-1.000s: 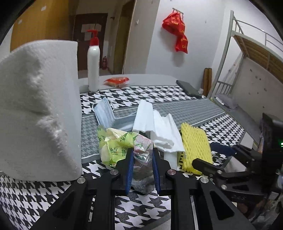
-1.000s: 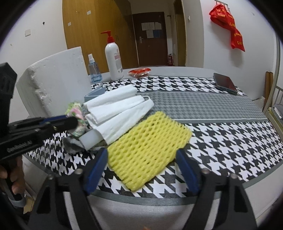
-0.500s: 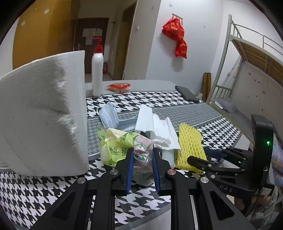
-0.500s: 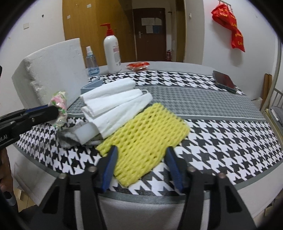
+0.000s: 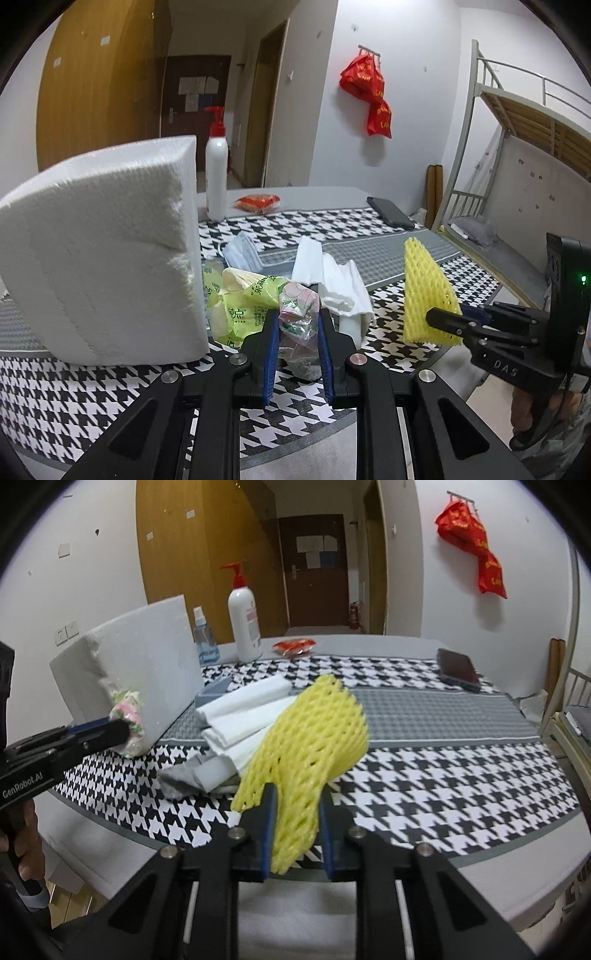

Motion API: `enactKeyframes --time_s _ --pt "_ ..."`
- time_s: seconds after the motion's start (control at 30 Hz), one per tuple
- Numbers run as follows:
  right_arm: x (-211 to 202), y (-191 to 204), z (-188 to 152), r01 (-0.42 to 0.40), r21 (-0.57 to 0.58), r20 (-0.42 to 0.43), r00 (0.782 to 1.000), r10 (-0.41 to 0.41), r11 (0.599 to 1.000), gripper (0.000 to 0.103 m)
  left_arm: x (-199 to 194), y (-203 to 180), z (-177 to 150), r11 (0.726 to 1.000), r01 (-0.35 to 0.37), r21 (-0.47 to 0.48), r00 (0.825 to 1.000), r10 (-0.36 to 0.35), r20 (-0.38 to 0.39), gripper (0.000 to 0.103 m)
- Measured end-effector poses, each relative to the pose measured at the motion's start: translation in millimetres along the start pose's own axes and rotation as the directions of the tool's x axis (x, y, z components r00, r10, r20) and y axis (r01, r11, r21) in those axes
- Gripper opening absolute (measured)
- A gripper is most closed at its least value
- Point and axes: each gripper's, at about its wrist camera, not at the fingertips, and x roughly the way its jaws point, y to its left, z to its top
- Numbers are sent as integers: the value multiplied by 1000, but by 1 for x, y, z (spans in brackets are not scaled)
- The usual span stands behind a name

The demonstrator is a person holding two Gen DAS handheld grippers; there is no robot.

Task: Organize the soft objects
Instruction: 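Grasp the yellow foam net with the right tool and lift it, then carry the green snack bag over the white foam box with the left tool and release it inside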

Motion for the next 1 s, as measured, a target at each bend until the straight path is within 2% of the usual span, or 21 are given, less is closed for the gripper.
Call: enactKeyframes --time_s 0.5,1.0 --pt "-44 9 9 17 -22 108 994 -14 1000 25 -35 -6 7 998 -43 38 994 39 99 21" --pt "-75 30 23 0 -68 194 981 13 998 25 -80 2 11 992 -110 60 971 95 218 21"
